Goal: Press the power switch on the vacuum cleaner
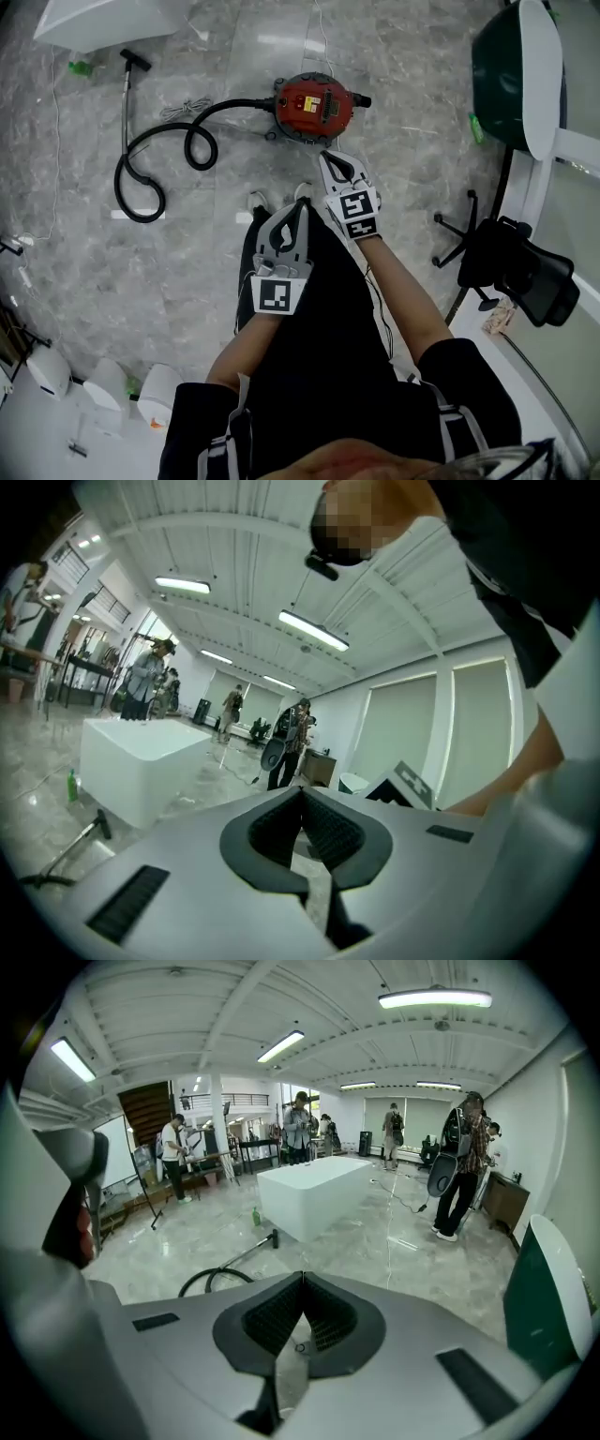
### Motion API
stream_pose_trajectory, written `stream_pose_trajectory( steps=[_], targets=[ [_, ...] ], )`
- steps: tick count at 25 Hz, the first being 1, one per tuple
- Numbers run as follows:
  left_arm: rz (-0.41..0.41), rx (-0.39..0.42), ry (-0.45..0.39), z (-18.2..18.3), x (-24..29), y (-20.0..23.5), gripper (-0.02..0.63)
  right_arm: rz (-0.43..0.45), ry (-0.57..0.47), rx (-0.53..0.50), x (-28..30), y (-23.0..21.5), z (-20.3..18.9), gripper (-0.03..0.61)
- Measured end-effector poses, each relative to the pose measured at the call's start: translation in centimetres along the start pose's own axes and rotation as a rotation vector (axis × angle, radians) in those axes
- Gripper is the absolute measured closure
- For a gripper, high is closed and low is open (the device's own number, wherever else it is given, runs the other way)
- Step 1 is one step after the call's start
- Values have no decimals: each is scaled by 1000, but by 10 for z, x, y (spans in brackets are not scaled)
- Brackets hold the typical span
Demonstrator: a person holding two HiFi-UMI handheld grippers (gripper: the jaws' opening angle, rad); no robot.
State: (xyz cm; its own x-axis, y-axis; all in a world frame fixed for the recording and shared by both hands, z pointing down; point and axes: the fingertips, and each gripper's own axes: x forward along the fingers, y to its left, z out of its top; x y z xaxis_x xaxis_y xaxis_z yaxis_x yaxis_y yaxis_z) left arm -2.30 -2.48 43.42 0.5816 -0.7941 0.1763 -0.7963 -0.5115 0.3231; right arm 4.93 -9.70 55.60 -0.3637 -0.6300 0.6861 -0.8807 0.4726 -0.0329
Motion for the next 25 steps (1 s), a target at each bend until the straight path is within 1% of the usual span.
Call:
stream_pose_trajectory(
  steps=[2,3,5,8,11,12,15,16,19,22,25],
  targets=[
    [-35,71,4,-4,12,-11,595,0,7,-3,12,-19,-6,563],
    [-39,71,6,-6,18,-12,595,1,8,3,20,-28,-9,563],
    [-28,28,16,-15,25,-11,595,8,17,-5,37,-39,-16,563],
    [-15,-15,40,-35,25,-6,595,27,42,-68,65,-46,-31,563],
    [5,-38,50,-54,29,1,595,73,73,-111,89,-45,-50,563],
    [16,-31,49,-57,32,3,595,90,84,-117,96,-45,-58,563],
    [47,57,33,-61,40,8,595,134,118,-169,116,-47,-78,563],
    [51,67,32,-63,43,10,595,146,128,-187,123,-48,-84,563],
    [67,36,60,-79,53,21,595,157,154,-212,145,-57,-98,563],
    [90,59,87,-94,61,29,595,152,162,-262,166,-68,-106,563],
    [118,23,101,-109,68,41,595,168,179,-280,189,-76,-113,563]
  ],
)
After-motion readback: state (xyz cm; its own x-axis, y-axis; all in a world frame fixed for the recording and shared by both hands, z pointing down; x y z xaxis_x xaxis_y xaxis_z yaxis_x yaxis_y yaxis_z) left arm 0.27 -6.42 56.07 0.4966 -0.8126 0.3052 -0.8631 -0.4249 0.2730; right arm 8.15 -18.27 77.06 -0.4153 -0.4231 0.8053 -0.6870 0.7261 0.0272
